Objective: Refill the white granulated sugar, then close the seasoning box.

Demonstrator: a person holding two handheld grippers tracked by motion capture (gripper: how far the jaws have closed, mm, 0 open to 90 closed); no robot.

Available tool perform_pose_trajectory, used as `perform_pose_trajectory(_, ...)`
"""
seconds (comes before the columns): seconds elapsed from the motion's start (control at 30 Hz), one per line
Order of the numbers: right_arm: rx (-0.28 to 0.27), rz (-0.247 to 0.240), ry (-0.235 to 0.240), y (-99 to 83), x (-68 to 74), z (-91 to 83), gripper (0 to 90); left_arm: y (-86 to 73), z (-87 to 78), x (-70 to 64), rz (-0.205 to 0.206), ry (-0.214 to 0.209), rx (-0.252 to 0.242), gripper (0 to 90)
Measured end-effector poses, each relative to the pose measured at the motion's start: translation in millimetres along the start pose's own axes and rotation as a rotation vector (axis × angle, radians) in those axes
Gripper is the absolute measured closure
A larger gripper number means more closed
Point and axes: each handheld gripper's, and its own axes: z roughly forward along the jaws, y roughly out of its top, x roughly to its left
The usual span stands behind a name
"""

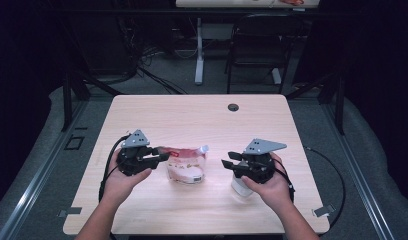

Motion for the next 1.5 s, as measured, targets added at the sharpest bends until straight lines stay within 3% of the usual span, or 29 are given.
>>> perform_pose_trajectory(0.23,-0.005,0.004,0.038,6.4,5.0,17.6,61.0,0.0,0.3,0.2,0.002,0.002,-0.002,70.5)
perform_pose_trajectory(0.43,0.001,-0.024,0.066,13.5,12.0,27.8,61.3,1.1,0.5,0.4,0.003,0.005,0.006,72.1)
perform_pose_trajectory(0.7,-0.003,-0.034,0.057,19.3,16.4,40.1,56.2,1.0,0.7,0.7,0.005,0.003,0.004,71.5)
perform_pose_trajectory(0.83,-0.030,-0.022,0.049,20.2,13.8,49.0,50.4,0.6,0.1,1.0,0.005,-0.007,0.003,70.3)
perform_pose_trajectory(1.13,-0.029,-0.039,0.081,21.2,15.2,57.6,56.6,1.7,0.6,-0.1,0.006,-0.014,-0.001,72.3)
perform_pose_trajectory(1.5,-0.006,-0.037,0.068,22.4,16.6,55.7,61.8,4.6,0.7,-3.5,0.013,-0.003,0.002,75.6)
